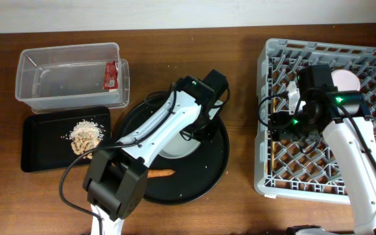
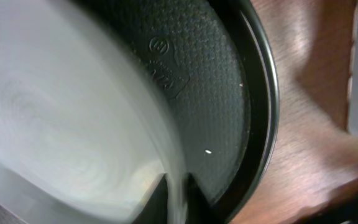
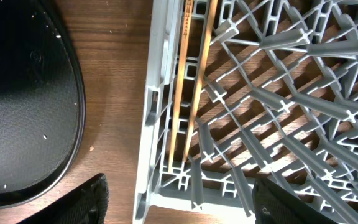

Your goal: Sort waste into correct bins and load items into the dishwasher rack

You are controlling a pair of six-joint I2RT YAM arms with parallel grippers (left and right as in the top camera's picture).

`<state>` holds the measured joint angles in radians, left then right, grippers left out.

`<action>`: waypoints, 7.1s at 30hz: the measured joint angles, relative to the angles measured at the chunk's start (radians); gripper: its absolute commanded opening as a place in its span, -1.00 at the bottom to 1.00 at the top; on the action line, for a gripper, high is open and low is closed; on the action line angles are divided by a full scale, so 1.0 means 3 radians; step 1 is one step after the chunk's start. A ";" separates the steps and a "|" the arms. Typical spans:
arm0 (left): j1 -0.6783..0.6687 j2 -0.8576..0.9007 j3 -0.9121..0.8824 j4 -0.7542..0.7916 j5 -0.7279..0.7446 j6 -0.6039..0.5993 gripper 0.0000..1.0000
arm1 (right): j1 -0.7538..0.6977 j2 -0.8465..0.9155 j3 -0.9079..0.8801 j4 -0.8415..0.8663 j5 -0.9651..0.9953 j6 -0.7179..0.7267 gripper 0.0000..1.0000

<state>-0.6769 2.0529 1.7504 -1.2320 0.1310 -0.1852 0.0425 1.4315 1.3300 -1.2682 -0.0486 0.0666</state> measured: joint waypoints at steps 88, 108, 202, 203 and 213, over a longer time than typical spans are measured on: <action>0.1909 -0.1179 -0.0722 -0.0570 0.0509 -0.0843 0.99 | -0.0855 -0.0075 0.0655 -0.0167 0.0511 0.0565 0.73; 0.0923 -0.1184 -0.2444 0.0932 0.0256 -0.3030 0.98 | -0.0855 -0.0036 0.0483 -0.0175 0.0267 0.0566 0.75; 0.2546 -0.4696 -0.2809 0.0717 -0.0177 0.0306 0.98 | -0.0078 -0.2261 -0.1392 0.1064 -0.0299 -0.0121 0.97; 0.2546 -0.4728 -0.2809 0.0717 -0.0175 0.0306 0.98 | -0.0078 -0.2260 -0.1392 0.1066 -0.0287 -0.0121 0.97; 0.2546 -0.4728 -0.2813 0.0717 -0.0175 0.0306 0.98 | -0.0078 -0.1926 -0.1480 0.1077 -0.0264 -0.0122 0.97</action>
<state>0.0868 0.6346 0.9066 -1.0168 0.0784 -0.0933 0.0193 0.8536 0.8860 -0.9451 -0.1280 0.0299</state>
